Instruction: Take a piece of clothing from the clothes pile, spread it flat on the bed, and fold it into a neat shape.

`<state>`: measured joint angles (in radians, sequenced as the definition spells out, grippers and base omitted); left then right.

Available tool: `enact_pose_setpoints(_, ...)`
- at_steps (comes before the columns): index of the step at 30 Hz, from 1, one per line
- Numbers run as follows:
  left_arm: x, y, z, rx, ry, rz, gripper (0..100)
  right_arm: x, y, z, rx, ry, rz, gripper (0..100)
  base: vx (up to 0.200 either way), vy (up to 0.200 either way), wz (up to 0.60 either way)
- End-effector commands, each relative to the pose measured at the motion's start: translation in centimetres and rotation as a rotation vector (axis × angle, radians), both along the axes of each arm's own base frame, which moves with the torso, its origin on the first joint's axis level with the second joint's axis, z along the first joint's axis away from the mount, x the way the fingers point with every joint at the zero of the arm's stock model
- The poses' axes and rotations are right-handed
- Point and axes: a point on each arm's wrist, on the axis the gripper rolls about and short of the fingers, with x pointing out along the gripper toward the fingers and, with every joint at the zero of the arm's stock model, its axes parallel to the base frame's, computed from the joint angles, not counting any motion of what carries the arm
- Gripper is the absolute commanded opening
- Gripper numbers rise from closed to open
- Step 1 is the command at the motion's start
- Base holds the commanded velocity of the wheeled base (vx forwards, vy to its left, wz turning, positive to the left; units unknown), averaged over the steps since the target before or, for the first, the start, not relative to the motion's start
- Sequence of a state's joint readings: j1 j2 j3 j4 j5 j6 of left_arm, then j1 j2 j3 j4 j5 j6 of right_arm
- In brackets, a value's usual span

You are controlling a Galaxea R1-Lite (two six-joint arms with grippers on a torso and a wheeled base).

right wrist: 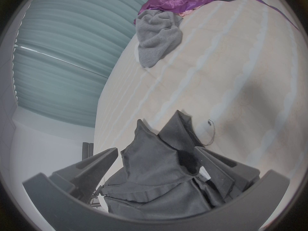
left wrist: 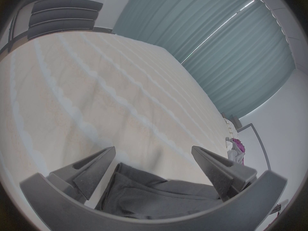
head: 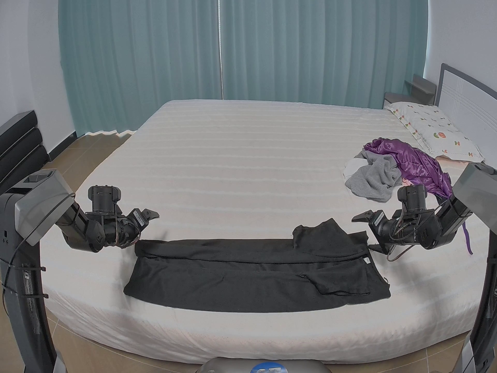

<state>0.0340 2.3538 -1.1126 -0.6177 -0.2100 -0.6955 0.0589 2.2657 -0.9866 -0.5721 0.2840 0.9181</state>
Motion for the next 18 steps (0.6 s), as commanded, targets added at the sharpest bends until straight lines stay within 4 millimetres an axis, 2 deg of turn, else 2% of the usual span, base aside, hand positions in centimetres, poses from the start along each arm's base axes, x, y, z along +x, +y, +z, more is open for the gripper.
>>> enact_pose_setpoints(1,-0.7,0.0,-0.4,-0.003,0.024,0.001,100,-0.7,-0.3,0.1,0.009,0.016,-0.012,100,0.000,0.000,0.00)
enact_pose_setpoints(2,-1.7,-0.1,0.4,-0.009,0.030,0.004,100,-1.3,-0.5,0.7,0.031,0.024,-0.038,100,0.000,0.000,0.00)
enact_pose_setpoints(9,-3.6,-0.9,1.0,-0.004,0.051,0.009,100,-3.6,-0.4,1.4,0.042,0.051,-0.052,100,0.000,0.000,0.00)
enact_pose_setpoints(14,-4.3,-0.7,1.4,-0.007,0.058,0.019,100,-3.5,-0.3,1.8,0.036,0.013,-0.040,100,0.000,0.000,0.00)
enact_pose_setpoints(18,-4.6,-0.4,1.7,-0.009,0.055,0.026,100,-2.9,0.8,1.4,-0.012,-0.022,0.032,100,0.000,0.000,0.00)
